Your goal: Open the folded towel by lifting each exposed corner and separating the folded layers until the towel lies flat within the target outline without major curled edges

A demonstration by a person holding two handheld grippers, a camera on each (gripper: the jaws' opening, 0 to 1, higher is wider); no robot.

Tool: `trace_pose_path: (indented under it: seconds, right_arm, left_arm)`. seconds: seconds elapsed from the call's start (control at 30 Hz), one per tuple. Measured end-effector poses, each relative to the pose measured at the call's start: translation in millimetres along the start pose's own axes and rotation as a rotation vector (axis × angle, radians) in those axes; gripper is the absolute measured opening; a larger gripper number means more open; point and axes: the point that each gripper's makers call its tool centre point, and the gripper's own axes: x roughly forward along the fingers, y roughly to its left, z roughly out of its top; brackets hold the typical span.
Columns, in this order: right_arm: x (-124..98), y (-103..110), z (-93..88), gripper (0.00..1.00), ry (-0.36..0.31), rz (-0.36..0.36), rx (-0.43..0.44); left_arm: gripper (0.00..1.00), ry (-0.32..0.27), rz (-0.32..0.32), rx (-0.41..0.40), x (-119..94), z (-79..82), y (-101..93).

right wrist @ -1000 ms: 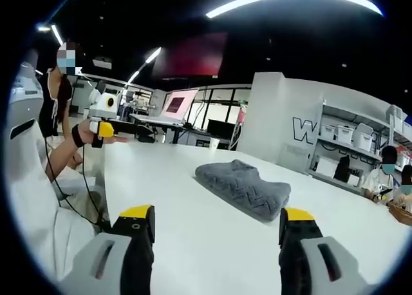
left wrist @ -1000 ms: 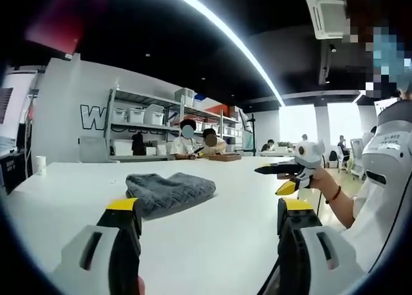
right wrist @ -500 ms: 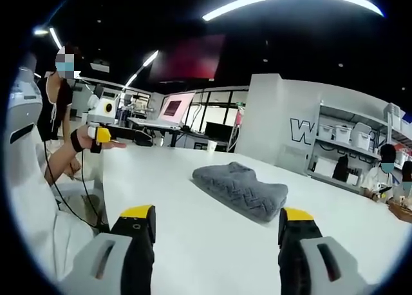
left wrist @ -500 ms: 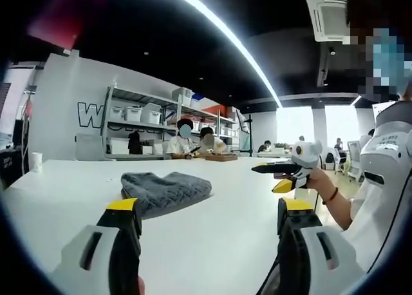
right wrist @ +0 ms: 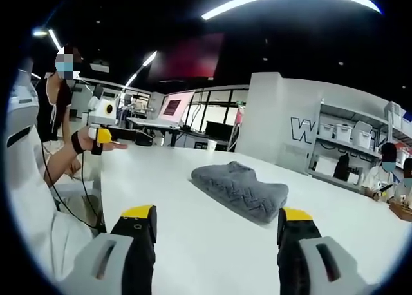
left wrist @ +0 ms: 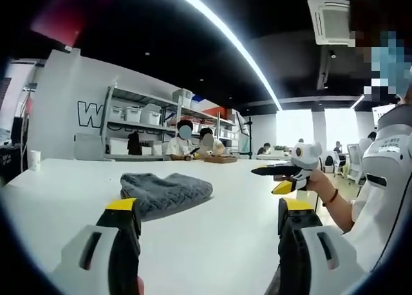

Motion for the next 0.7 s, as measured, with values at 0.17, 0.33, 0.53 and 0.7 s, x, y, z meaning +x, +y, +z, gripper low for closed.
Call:
trace_pose_path:
  seconds: [0.17,0.33,0.53,0.7]
  right_arm:
    - [2,-5,-1.7,0.75,0.011,-0.017,-0.005]
    - [6,-7,-1.5,0.75,0.009,-0.007,0.000]
    - [10,-11,3.4,0.74,-0.003,-0.004,0.013]
    - [14,-12,5.1,0.74,-0.001,-0.002,0.014]
  left_arm:
    - [0.86,-0.021,-0.003,-0.042,0,-0.6,4.1]
    - [0.86,-0.016,0.008,-0.038,4,-1.4,7.6]
    - [0.86,0.001,0.003,-0.046,12,-4.1,9.5]
    - [0.86,0.000,0.000,-0.036,14,-0.7,11.2]
